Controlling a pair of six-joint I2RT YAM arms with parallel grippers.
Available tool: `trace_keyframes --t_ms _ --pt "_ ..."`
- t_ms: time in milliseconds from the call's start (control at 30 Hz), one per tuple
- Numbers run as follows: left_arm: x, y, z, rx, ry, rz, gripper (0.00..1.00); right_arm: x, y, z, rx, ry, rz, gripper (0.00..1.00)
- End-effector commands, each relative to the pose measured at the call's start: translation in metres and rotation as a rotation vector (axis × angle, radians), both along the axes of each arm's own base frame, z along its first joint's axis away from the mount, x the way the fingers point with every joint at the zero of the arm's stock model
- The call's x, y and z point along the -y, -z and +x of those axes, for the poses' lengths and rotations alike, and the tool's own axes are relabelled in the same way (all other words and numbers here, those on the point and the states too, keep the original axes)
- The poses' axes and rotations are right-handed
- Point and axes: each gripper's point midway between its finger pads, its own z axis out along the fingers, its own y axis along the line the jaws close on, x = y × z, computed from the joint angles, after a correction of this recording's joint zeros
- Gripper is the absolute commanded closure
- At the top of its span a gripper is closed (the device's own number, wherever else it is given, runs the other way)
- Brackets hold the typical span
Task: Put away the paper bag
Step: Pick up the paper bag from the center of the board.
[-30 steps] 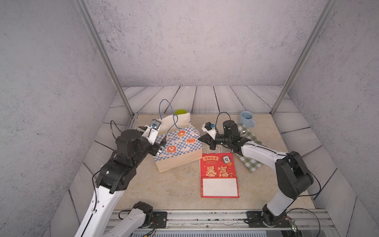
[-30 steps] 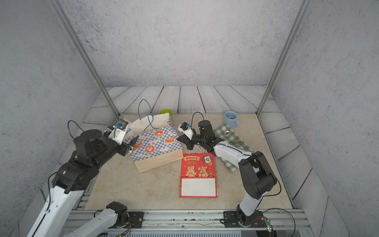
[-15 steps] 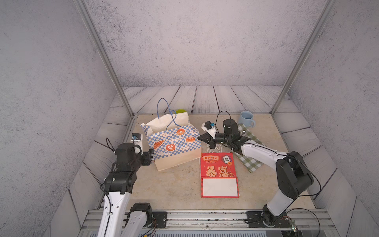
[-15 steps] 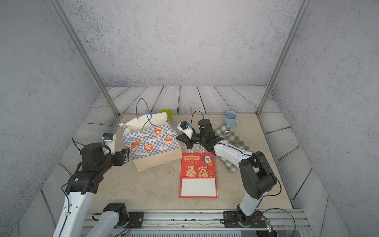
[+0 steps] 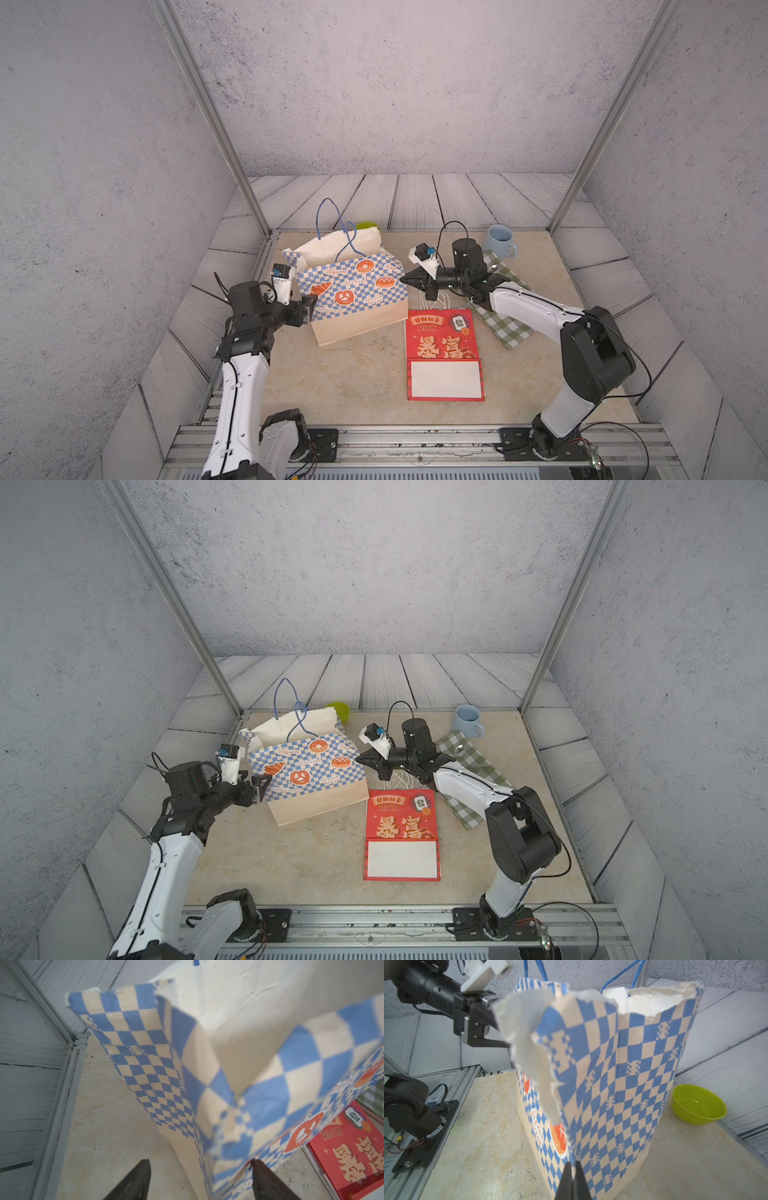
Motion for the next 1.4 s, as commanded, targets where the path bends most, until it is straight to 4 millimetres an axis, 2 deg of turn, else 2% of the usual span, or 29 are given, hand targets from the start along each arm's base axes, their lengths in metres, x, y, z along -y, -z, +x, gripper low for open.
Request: trace_keyframes --t_ms 0,167,333,567,967,1000,1200,1367 --pt "0.013 -0.032 0.007 0.152 0.161 -0.045 0.22 -0.004 -0.005 0.002 0.009 -0.034 0.005 0.98" --pt "0.025 -0.032 0.002 0.184 0.298 -0.068 0.24 -0.005 0.0 0.002 0.007 -0.049 -0.012 0.98" --pt "0.022 -0.027 0.01 0.193 0.337 -0.043 0.27 -0.008 0.005 0.004 -0.017 -0.06 -0.012 0.98" --pt "0.022 -0.019 0.012 0.186 0.366 -0.01 0.46 -0.01 0.014 0.005 -0.048 -0.074 -0.016 0.97" --pt "0.015 -0.009 0.016 0.186 0.356 0.011 0.61 -0.016 0.022 0.01 -0.087 -0.091 -0.026 0.91" --pt "0.015 -0.009 0.016 0.189 0.357 0.015 0.63 -0.016 0.022 0.011 -0.087 -0.085 -0.024 0.89" --pt "0.015 -0.005 0.016 0.2 0.352 0.046 0.74 -0.014 0.011 0.017 -0.084 -0.041 -0.011 0.6" --pt "0.017 -0.005 0.017 0.205 0.354 0.065 0.76 -0.011 -0.003 0.021 -0.05 0.004 0.021 0.4"
